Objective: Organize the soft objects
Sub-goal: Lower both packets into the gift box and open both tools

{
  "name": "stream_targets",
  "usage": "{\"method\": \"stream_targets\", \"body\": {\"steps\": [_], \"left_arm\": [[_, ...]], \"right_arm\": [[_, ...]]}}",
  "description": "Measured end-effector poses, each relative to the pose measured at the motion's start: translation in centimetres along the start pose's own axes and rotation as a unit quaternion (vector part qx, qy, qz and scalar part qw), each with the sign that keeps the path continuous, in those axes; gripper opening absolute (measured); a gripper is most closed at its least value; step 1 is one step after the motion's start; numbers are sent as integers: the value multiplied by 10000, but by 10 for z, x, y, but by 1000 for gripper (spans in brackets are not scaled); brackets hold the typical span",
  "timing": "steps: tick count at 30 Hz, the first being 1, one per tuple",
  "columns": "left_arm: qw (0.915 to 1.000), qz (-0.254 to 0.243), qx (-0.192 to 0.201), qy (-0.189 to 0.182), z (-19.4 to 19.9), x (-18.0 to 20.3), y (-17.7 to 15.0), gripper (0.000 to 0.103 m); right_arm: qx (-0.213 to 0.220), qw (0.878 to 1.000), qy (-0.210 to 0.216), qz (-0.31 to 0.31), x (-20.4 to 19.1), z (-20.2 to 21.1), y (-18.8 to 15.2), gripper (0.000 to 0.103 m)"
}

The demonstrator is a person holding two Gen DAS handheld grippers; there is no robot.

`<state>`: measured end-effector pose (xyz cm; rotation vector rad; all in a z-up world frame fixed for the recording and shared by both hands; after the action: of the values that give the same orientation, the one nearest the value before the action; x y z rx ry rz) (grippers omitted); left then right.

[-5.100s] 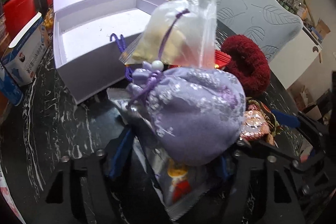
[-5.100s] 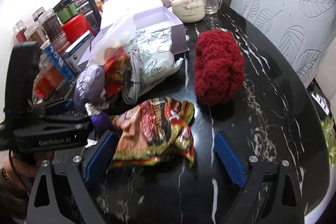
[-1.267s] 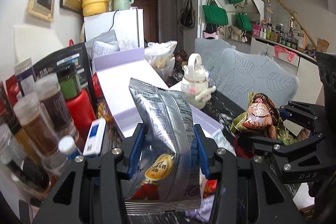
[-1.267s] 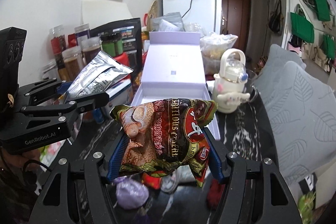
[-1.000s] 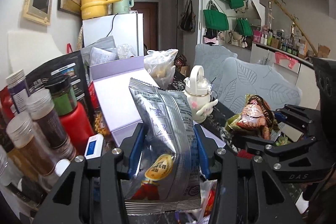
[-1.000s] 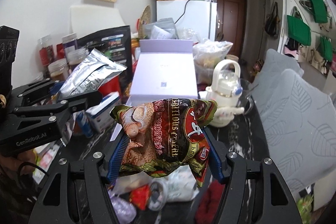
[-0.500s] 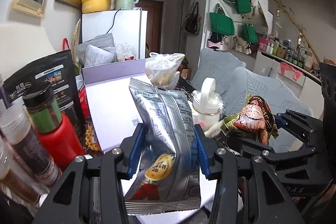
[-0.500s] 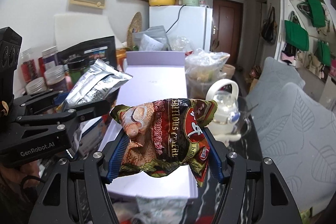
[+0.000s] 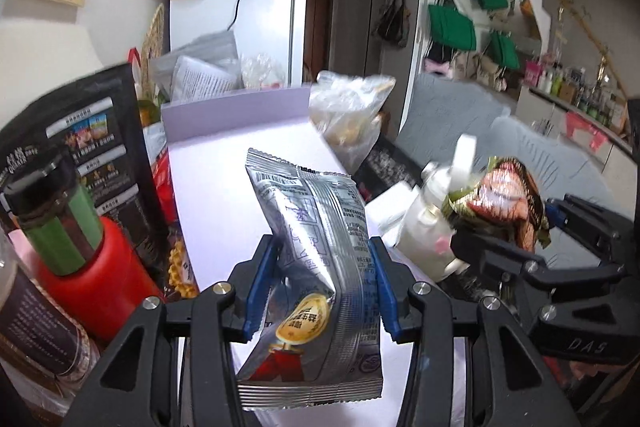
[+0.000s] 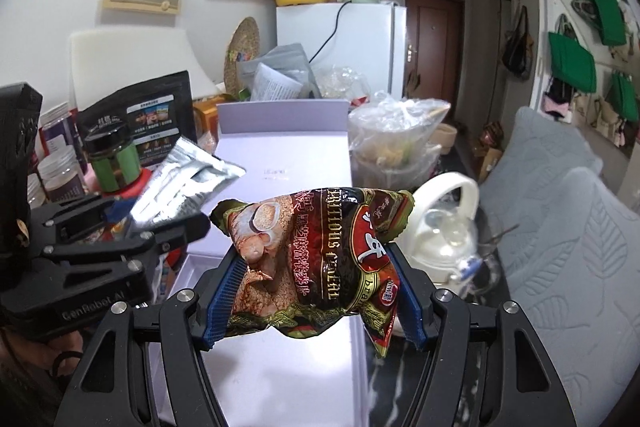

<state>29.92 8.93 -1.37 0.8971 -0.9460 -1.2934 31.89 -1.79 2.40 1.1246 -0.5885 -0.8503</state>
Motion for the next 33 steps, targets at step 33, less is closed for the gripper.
{"method": "stream_targets", "body": {"steps": [33], "left_arm": [[9969,24,-633,470,-34,-13,-31,67]], "right_arm": [[-438,9986,-113,272,2,-38,-32,95]]}}
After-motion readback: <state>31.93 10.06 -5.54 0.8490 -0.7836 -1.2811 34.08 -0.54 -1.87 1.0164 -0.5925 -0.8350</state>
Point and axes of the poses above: each gripper's, at about its wrist camera, not at the fingertips, and z roughly against the way its jaws point, x to its right, y to its top, the point moved 8 cm from there along -z, roughly the way its jaws point, and after that the axes turned 13 degrees about x, right-handed, at the moved point
